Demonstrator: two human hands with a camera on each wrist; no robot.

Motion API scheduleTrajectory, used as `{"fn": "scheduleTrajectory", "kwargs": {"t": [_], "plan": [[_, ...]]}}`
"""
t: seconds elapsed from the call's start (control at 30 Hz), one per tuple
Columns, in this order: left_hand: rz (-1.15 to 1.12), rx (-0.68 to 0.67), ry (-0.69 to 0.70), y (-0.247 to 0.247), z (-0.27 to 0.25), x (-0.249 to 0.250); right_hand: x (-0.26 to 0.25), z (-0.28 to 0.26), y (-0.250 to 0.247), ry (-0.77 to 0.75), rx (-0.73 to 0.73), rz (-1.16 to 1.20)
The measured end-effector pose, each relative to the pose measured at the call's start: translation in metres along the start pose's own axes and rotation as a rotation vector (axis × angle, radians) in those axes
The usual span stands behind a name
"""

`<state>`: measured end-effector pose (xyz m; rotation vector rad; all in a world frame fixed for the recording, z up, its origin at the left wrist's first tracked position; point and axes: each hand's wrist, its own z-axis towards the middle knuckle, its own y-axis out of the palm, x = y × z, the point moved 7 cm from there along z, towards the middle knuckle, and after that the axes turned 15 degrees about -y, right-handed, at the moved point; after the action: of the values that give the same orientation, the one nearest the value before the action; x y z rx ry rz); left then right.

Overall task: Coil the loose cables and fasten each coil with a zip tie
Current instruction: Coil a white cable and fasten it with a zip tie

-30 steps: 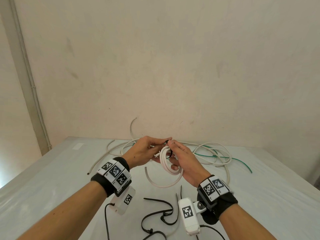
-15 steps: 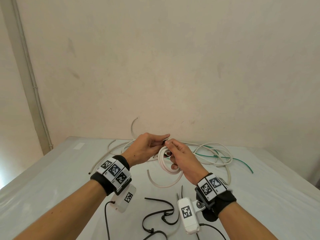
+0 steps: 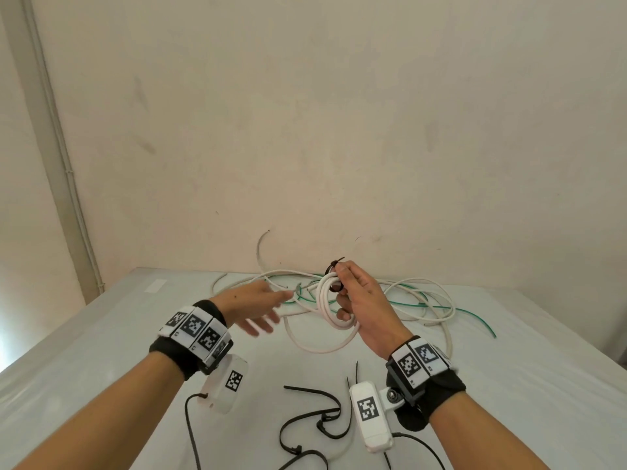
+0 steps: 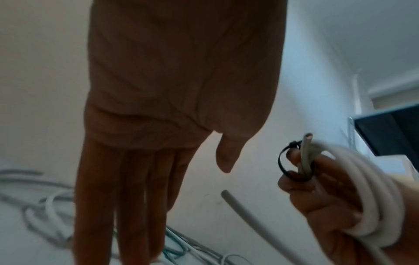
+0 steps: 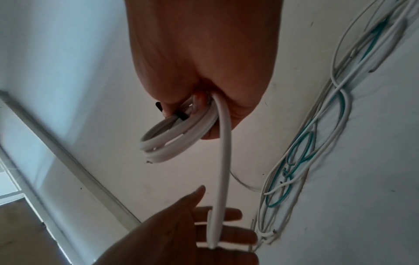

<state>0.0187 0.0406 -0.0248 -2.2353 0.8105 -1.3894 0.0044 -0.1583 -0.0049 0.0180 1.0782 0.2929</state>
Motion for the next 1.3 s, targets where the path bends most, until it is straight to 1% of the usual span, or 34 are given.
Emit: {"fn": "scheduleTrajectory", "kwargs": {"t": [0.03,0.07,0.1,0.13,0.2,0.3,0.37,0.43,0.53,0.67,0.8,0.93,1.1,1.2,1.3], "plan": [[-0.074,-0.096,-0.074,0.006,-0.003,-0.008,0.0,0.001,-0.001,-0.004,0.013,0.003],[-0.18,-0.192,-0.111,0.012,-0.006,-0.012,0.001,0.002,-0.002,-0.007,0.03,0.002],[-0.295,-0.28,-0.109,0.016,-0.009,-0.011,0.002,0.002,-0.003,-0.009,0.049,-0.002],[-0.39,-0.342,-0.079,0.018,-0.01,-0.007,0.004,0.003,-0.004,-0.012,0.069,-0.012],[-0.531,-0.394,0.006,0.015,-0.011,0.002,0.006,0.004,-0.004,-0.016,0.1,-0.031],[-0.683,-0.381,0.108,0.01,-0.01,0.016,0.008,0.003,-0.003,-0.01,0.125,-0.024],[-0.746,-0.349,0.193,0.01,-0.013,0.027,0.008,0.003,-0.002,-0.004,0.122,-0.025],[-0.797,-0.301,0.262,0.01,-0.015,0.035,0.007,0.002,0.0,-0.001,0.111,-0.028],[-0.81,-0.221,0.316,0.012,-0.014,0.04,0.005,0.002,0.002,0.003,0.087,-0.026],[-0.772,-0.204,0.331,0.018,-0.015,0.044,0.004,0.001,0.005,0.001,0.054,-0.036],[-0.781,-0.168,0.247,0.018,-0.013,0.043,0.004,0.0,0.003,0.001,0.038,-0.029],[-0.841,-0.206,0.176,0.022,-0.009,0.04,0.002,0.001,0.003,-0.006,0.018,-0.036],[-0.887,-0.235,0.17,0.027,-0.006,0.039,0.007,0.0,-0.001,-0.032,0.021,-0.089],[-0.918,-0.325,0.193,0.03,-0.012,0.045,0.006,0.0,-0.001,-0.046,0.024,-0.123],[-0.982,-0.473,0.186,0.031,-0.018,0.05,0.003,0.001,-0.003,-0.059,0.053,-0.133]]}}
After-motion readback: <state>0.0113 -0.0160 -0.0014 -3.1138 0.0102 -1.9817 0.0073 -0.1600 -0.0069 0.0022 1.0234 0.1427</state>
